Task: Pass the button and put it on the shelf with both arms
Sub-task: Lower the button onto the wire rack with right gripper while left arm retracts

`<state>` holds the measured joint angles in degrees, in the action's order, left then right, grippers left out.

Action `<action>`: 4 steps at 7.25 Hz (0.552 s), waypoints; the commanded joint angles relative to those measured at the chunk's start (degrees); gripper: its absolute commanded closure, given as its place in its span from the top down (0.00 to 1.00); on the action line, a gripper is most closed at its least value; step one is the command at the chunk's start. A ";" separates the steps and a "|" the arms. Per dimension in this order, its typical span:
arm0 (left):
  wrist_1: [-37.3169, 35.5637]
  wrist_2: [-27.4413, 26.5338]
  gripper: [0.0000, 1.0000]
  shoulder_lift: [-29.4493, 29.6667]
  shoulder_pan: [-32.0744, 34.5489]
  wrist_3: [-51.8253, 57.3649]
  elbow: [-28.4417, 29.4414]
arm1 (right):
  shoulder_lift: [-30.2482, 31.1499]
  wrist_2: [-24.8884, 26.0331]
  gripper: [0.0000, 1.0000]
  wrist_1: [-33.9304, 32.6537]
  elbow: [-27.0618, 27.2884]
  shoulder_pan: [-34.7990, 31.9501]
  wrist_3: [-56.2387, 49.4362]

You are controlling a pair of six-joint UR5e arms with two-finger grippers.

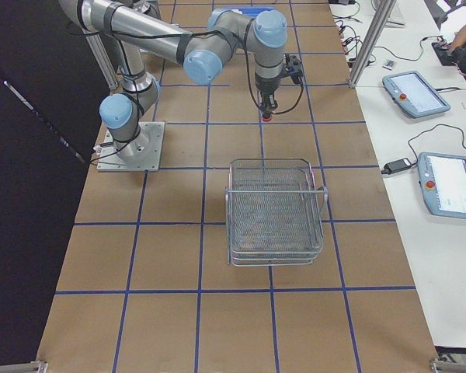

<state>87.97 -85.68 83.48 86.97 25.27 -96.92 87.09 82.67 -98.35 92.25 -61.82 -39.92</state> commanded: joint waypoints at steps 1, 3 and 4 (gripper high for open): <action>0.45 -0.45 1.00 0.37 -2.07 -11.32 -0.37 | -5.23 3.81 0.16 -7.97 0.12 8.26 -1.21; 0.36 -4.63 1.00 1.85 -0.32 -17.18 3.03 | -7.20 3.37 0.21 -7.56 0.12 10.41 -3.76; 0.71 -4.58 1.00 2.99 0.74 -18.40 5.31 | -7.98 3.72 0.25 -7.47 0.21 10.41 -4.89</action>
<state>88.41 -88.94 85.23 86.48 8.94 -94.12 80.23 86.12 -105.79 92.38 -51.92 -43.56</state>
